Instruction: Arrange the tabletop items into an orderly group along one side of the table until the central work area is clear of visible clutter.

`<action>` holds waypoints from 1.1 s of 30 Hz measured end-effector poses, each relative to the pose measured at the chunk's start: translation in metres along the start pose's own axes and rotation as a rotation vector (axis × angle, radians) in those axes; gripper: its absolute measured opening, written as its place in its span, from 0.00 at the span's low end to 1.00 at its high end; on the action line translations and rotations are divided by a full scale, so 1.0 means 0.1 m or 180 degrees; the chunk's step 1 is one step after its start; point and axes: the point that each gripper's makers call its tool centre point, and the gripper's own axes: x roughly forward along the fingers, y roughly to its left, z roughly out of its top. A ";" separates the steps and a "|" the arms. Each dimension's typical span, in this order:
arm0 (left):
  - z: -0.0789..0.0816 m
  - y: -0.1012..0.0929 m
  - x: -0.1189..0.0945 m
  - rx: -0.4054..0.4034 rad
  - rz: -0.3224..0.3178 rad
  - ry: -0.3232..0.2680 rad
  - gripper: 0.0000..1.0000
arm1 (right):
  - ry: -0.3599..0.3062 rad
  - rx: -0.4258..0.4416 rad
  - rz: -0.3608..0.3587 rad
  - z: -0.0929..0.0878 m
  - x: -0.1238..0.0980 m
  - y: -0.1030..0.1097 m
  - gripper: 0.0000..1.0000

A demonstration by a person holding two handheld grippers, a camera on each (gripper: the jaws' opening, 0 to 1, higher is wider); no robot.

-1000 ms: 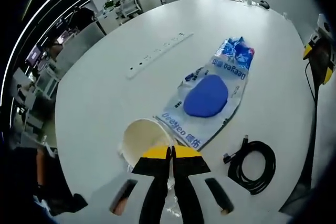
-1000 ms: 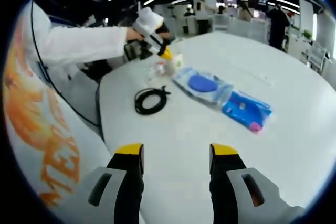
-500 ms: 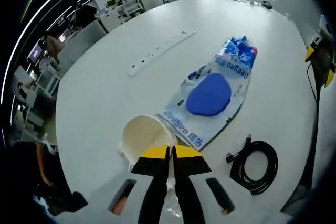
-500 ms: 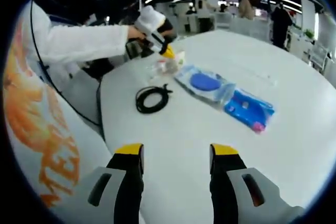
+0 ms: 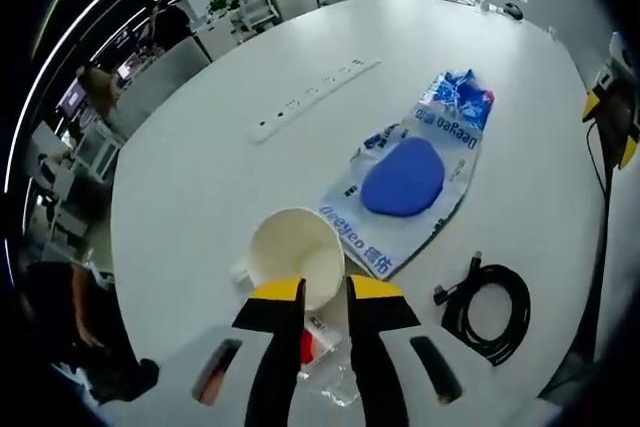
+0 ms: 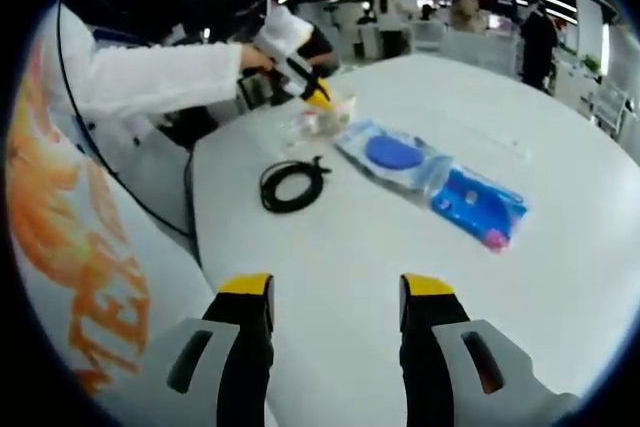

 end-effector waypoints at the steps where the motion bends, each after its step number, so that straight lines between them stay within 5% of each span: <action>1: 0.00 0.00 -0.01 -0.0011 0.0008 -0.0008 0.21 | 0.0002 -0.0002 0.0002 0.00 0.00 0.00 0.49; 33: 0.12 0.18 -0.28 -0.0205 0.0205 -0.0288 0.36 | 0.0035 -0.0024 0.0032 -0.03 0.03 0.05 0.49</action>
